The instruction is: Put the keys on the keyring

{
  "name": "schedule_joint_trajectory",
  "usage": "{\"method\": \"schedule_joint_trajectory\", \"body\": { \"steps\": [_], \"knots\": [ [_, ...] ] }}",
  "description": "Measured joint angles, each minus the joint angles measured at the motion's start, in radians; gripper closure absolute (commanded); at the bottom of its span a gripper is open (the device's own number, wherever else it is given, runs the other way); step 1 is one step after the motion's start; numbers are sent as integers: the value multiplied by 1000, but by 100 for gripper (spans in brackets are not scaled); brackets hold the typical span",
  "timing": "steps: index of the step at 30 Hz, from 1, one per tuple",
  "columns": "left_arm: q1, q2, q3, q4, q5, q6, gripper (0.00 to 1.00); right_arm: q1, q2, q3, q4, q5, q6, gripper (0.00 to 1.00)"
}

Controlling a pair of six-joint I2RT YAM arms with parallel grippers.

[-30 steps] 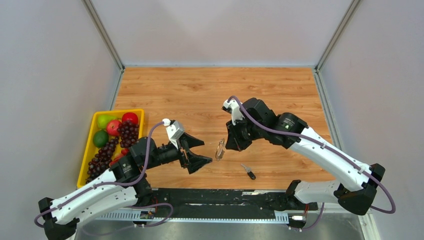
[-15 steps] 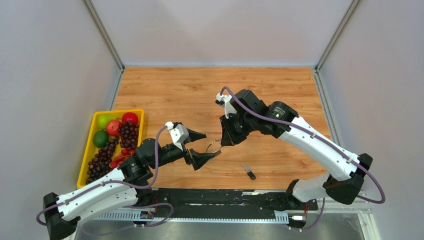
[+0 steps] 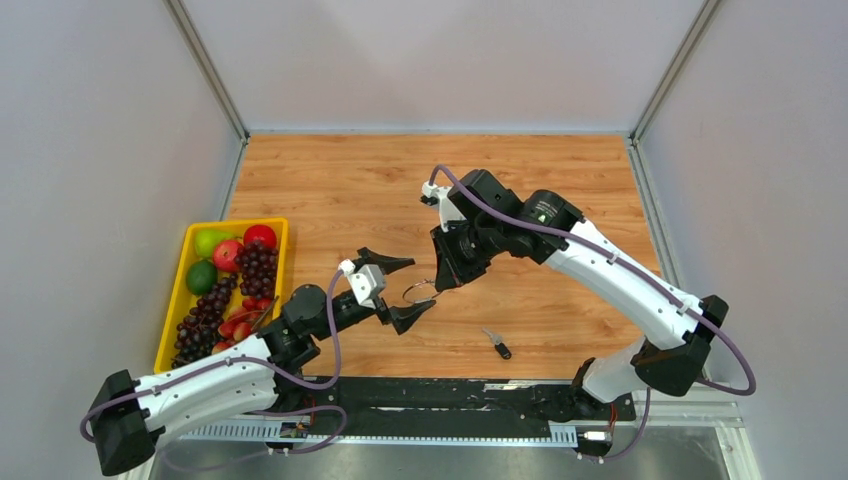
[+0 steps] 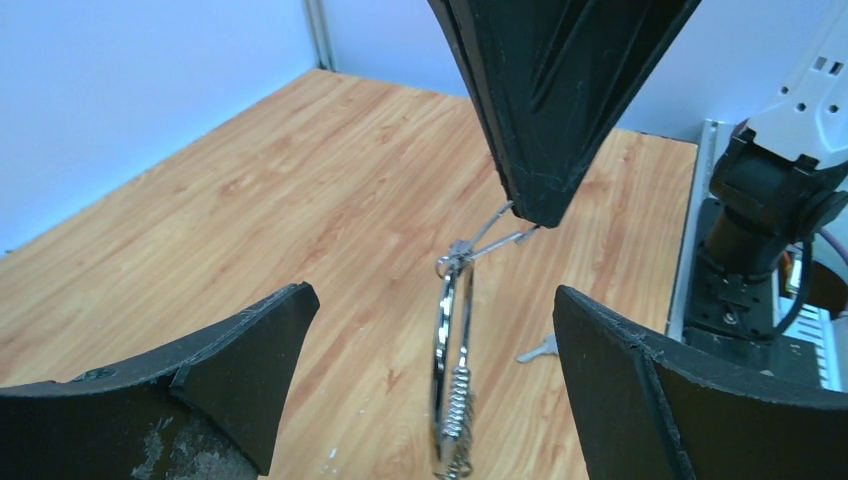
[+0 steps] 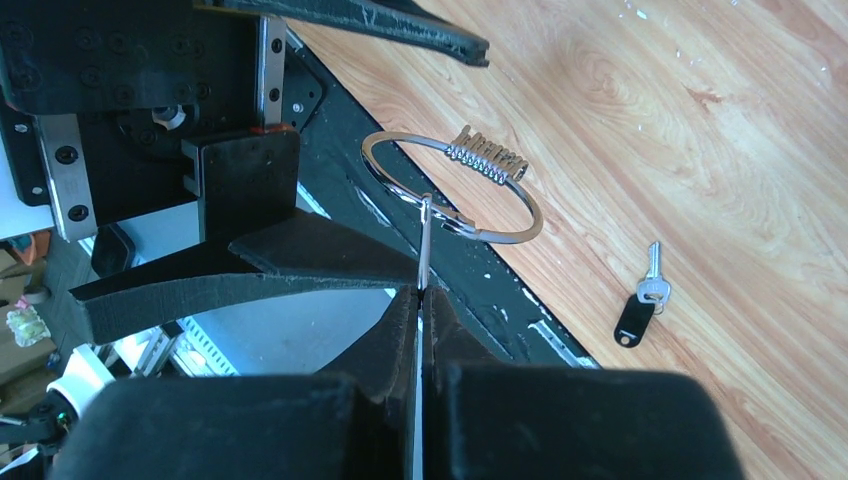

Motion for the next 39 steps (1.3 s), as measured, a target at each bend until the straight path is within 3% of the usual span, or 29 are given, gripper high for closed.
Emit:
{"method": "schedule_joint_trajectory", "body": {
  "steps": [11, 18, 34, 36, 37, 39],
  "knots": [
    [0, 38, -56, 191, 12, 100, 11, 2, 25, 31, -50, -35, 0, 100],
    [-13, 60, -64, 241, 48, 135, 23, 3, 40, 45, -58, -47, 1, 100],
    [-33, 95, -64, 249, 90, 190, 72, 19, 88, 130, -101, -52, 8, 100],
    [-35, 95, -64, 247, 86, 195, 82, 23, 89, 132, -106, -52, 9, 100],
    [-36, 93, -64, 246, 84, 196, 93, 24, 89, 132, -109, -53, 10, 100],
    [-39, 88, -64, 236, 81, 200, 99, 27, 89, 132, -112, -52, 10, 100]
  ]
}}
